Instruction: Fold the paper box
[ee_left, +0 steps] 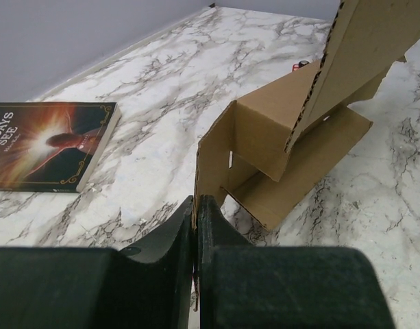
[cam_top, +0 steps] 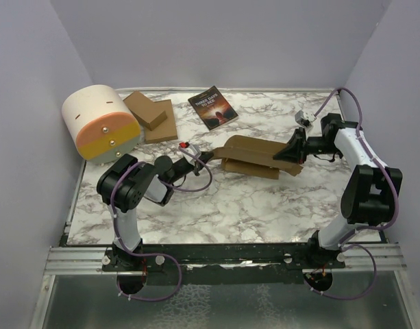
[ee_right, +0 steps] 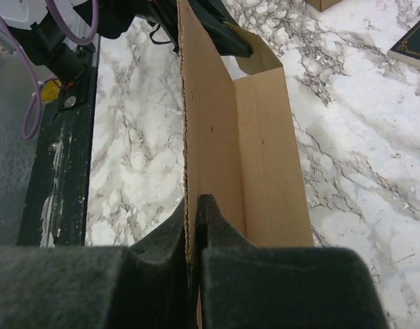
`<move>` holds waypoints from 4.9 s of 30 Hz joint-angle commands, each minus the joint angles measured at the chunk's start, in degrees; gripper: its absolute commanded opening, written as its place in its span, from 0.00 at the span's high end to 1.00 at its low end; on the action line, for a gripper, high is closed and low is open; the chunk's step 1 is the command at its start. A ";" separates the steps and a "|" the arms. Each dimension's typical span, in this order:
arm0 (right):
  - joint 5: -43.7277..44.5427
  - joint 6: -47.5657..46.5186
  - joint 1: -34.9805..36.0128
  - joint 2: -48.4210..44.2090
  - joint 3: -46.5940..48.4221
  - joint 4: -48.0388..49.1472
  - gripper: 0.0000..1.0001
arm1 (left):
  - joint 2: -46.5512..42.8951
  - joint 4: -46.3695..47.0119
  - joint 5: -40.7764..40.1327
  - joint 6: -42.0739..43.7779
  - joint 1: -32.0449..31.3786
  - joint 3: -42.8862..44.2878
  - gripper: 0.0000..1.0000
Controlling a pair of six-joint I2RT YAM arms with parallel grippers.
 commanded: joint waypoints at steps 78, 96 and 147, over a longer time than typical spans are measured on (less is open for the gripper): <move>3.22 3.07 0.15 -1.76 -3.92 3.38 0.99 | 3.42 -1.62 13.95 -12.46 1.72 2.06 0.71; 2.84 2.32 0.15 -1.70 -3.66 2.58 0.99 | 5.65 13.64 13.69 -25.30 8.56 -2.40 0.70; 3.88 5.15 0.15 -2.17 -4.58 5.44 0.99 | 6.28 -9.31 12.30 -21.05 -0.53 8.04 0.89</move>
